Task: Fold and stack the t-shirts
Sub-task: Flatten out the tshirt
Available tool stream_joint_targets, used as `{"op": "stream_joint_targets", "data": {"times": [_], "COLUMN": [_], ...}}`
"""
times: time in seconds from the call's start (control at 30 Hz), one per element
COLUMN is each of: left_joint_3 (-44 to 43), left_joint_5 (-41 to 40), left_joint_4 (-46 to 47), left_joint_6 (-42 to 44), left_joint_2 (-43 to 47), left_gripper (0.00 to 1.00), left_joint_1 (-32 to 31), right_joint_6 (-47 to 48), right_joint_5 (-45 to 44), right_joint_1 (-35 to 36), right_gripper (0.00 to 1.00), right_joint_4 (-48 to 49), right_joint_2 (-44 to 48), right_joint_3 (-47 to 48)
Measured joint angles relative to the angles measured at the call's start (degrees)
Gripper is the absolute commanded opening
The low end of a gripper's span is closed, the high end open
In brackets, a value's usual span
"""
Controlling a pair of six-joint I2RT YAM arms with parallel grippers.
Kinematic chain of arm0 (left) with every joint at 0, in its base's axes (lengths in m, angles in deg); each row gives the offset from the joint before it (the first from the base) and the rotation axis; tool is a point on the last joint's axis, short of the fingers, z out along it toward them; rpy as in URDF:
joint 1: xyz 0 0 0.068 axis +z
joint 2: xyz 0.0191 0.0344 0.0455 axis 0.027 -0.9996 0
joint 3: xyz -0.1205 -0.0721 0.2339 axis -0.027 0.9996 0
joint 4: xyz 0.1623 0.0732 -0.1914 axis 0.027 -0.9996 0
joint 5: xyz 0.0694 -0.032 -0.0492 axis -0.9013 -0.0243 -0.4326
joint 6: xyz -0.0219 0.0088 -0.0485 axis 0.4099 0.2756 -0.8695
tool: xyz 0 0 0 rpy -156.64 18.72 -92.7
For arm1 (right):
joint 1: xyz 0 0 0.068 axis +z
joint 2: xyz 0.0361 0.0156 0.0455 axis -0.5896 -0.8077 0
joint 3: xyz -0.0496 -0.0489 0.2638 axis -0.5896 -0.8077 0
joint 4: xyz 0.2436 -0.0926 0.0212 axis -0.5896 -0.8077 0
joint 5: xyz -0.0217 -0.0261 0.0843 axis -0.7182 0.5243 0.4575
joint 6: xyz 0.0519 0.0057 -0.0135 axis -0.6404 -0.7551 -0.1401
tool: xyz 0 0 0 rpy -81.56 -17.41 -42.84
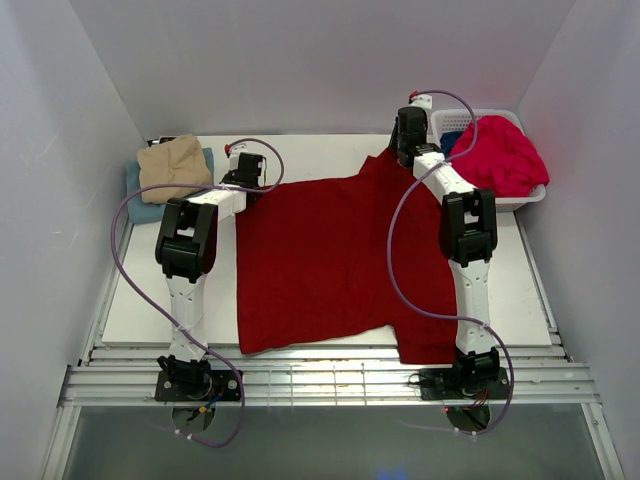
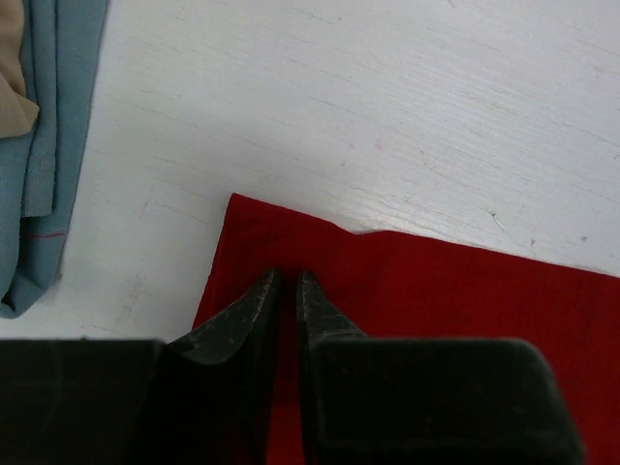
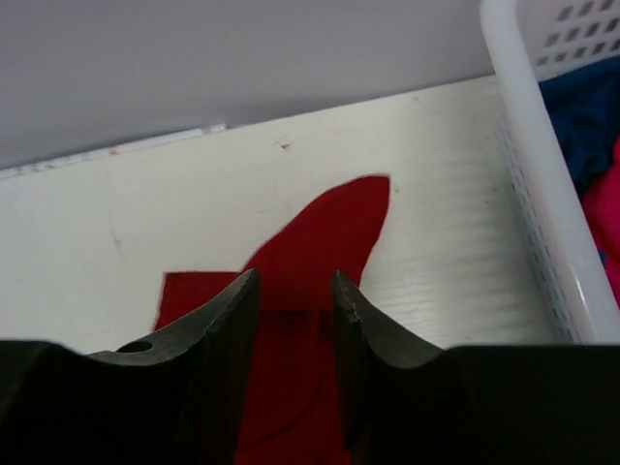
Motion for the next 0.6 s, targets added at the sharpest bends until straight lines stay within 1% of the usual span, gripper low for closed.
{"op": "stream_joint_targets", "data": {"times": [0.1,0.23,0.33,0.43,0.6], "left_joint_3": [0.00,0.00,0.00,0.00,0.00], "left_joint_5": [0.20,0.46,0.59,0.66,0.68], "left_joint_4": [-0.02,-0.04,-0.07,-0.09,-0.07], "left_joint_6": [0.00,-0.04,-0.13,-0.28,-0.59], "left_joint_2": [0.00,0.00,0.00,0.00,0.00], "left_gripper": [0.22,0.22,0.22,0.22,0.22], "left_joint_1": [0.04,0.15,0.15,0.20,0.20], "right_joint_6": [1.05,2.60,4.17,5.16,4.52], "right_joint_5": [-2.84,-5.16,-3.56,2.40,16.22], "right_joint_1": [0.00,0.02,0.02,-0.04,0.02], "right_gripper": [0.49,0.50,0.50,0.49,0.48], "right_joint_4": [-2.64,-3.02,-2.69,-1.31,0.76], "right_joint_2": [0.00,0.42,1.16,1.22,0.04], "right_joint_3": [-0.85,-5.03,-8.48,-8.17,0.24]}}
